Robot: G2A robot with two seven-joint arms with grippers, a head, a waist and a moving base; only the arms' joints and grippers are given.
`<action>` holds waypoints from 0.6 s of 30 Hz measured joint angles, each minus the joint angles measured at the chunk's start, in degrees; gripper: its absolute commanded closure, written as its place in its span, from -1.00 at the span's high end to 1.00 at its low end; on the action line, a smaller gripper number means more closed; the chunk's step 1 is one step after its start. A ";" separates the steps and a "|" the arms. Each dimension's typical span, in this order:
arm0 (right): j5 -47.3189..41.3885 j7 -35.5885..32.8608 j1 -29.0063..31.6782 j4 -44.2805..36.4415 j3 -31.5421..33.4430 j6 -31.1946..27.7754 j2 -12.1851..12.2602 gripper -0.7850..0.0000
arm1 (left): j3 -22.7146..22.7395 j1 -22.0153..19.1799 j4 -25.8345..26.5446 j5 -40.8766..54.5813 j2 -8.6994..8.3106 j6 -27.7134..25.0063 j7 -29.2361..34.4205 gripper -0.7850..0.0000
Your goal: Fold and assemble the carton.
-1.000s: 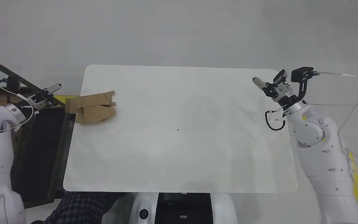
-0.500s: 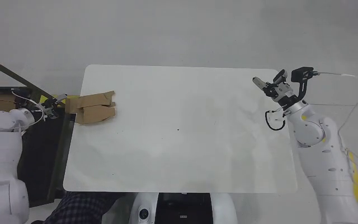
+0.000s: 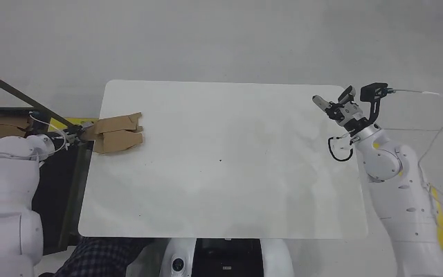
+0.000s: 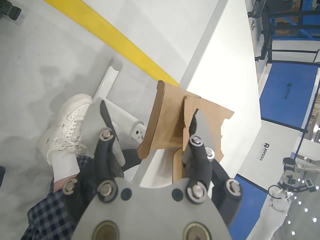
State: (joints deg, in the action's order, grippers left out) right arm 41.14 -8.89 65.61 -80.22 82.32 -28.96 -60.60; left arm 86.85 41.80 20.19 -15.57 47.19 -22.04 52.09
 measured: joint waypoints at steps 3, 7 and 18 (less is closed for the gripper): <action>0.00 0.00 0.00 0.00 0.00 0.00 0.00 1.00 | 0.02 -0.82 -1.35 1.41 0.22 -0.67 0.54 -1.00; 0.00 0.00 0.00 0.00 0.00 0.00 0.00 1.00 | 0.29 -1.73 -2.76 3.44 0.36 -1.81 1.80 -1.00; 0.00 0.00 0.00 0.00 0.00 0.00 0.00 1.00 | 3.52 -3.65 -2.17 10.86 -0.84 -7.18 4.81 -1.00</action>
State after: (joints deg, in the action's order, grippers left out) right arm 41.14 -8.89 65.61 -80.22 82.32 -28.96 -60.60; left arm 90.37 38.14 18.02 -4.72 46.35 -29.22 56.90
